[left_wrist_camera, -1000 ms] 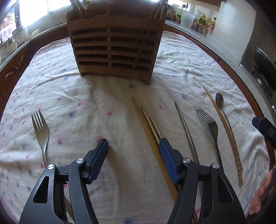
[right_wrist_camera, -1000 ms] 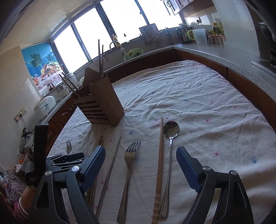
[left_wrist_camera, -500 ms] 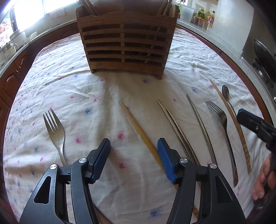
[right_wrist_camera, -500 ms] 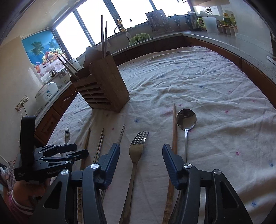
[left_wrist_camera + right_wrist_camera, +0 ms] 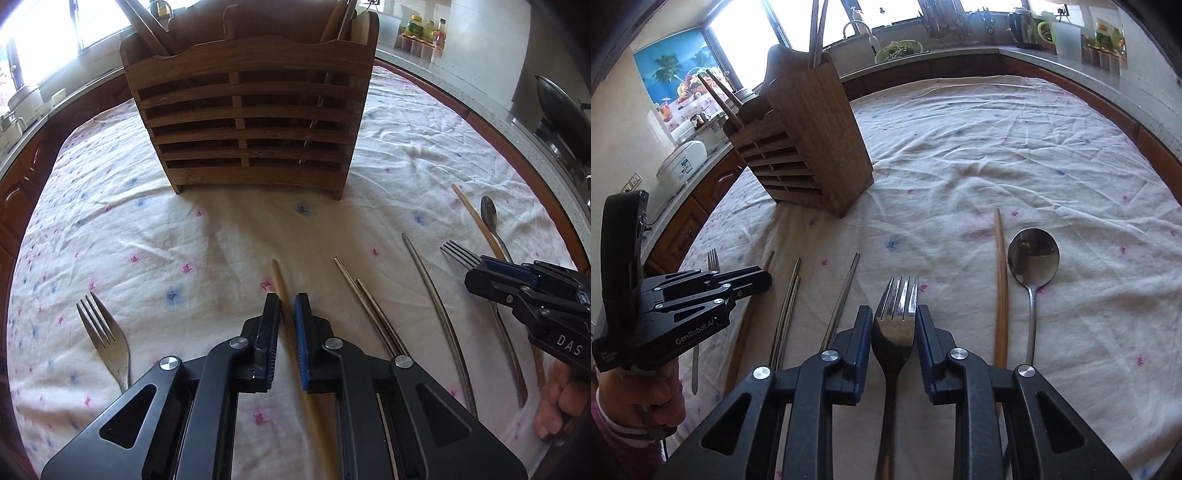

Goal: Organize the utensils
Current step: 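Close the left tool on a wooden chopstick while the right tool grasps a steel fork, then lift the chopstick and fork upright and carry them over the wooden holder, then lower the chopstick and fork into the holder and open both tools, then move both tools back toward the remaining chopsticks and spoon, then close the left tool on a metal chopstick while the right tool grasps a wooden chopstick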

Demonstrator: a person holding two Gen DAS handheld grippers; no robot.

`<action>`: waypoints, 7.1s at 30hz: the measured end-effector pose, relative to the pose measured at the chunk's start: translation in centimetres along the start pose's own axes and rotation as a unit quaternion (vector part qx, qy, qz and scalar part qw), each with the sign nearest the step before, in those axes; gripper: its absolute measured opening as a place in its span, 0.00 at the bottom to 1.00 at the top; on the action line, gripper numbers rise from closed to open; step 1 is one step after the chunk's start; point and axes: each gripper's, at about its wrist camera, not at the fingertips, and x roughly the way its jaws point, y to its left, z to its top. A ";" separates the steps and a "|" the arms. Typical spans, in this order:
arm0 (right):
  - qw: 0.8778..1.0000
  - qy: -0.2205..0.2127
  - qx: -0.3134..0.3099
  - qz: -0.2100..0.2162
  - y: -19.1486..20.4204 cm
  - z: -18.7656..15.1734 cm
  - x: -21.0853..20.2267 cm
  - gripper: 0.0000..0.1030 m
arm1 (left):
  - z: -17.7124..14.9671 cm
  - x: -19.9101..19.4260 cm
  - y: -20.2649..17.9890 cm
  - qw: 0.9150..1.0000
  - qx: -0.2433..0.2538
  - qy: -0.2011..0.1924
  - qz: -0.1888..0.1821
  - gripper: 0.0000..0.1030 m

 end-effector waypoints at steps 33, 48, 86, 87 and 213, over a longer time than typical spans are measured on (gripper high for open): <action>0.989 -0.136 -0.040 0.049 6.0 3.0 -12.1 0.03 | -2.1 -18.9 5.1 0.969 -0.090 -0.216 -0.073 0.05; 0.983 -0.166 -0.047 0.066 7.1 5.7 -13.4 0.03 | -0.4 -21.2 7.3 0.957 -0.108 -0.263 -0.062 0.05; 0.977 -0.191 -0.032 0.090 7.8 18.5 -6.3 0.03 | 14.2 -18.2 11.6 0.915 -0.130 -0.381 -0.008 0.05; 0.978 -0.185 -0.030 0.090 7.7 18.4 -5.7 0.03 | 14.1 -17.6 11.7 0.916 -0.134 -0.379 -0.008 0.05; 0.999 -0.037 0.036 0.012 -3.7 -0.2 -4.0 0.40 | 0.8 -0.4 -1.4 0.996 -0.080 -0.004 -0.046 0.30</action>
